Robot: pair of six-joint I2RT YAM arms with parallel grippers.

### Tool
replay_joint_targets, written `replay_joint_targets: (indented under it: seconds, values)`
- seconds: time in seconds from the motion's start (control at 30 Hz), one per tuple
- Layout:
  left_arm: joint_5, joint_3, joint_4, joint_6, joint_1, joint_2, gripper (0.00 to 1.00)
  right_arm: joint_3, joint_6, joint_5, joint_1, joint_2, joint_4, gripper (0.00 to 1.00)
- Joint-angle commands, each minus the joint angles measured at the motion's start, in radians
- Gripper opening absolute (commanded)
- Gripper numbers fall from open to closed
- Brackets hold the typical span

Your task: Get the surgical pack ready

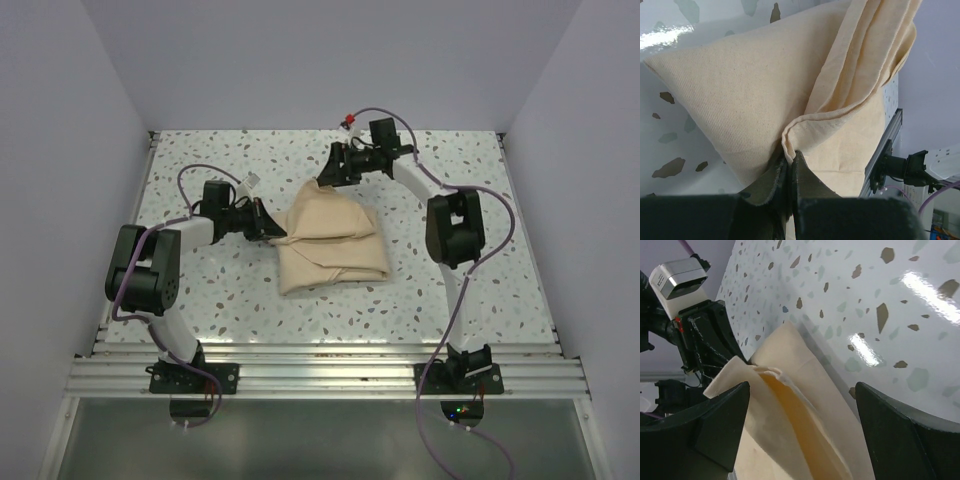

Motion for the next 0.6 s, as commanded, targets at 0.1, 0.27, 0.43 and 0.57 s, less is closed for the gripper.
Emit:
replay_joint_targets:
  seconds: [0.1,0.27,0.43,0.57]
  values:
    - [-0.013,0.007,-0.037,0.045,0.006,0.033,0.07,-0.008,0.023,-0.056,0.044,-0.038,0.08,0.84]
    - [-0.01,0.016,-0.037,0.042,0.006,0.035,0.07,-0.013,0.093,-0.047,0.041,-0.058,0.074,0.78]
    - [0.002,0.008,-0.025,0.035,0.006,0.042,0.07,-0.088,0.153,-0.072,0.038,-0.107,0.149,0.8]
    - [0.005,0.005,-0.022,0.034,0.006,0.039,0.07,-0.122,0.204,-0.141,0.03,-0.13,0.213,0.84]
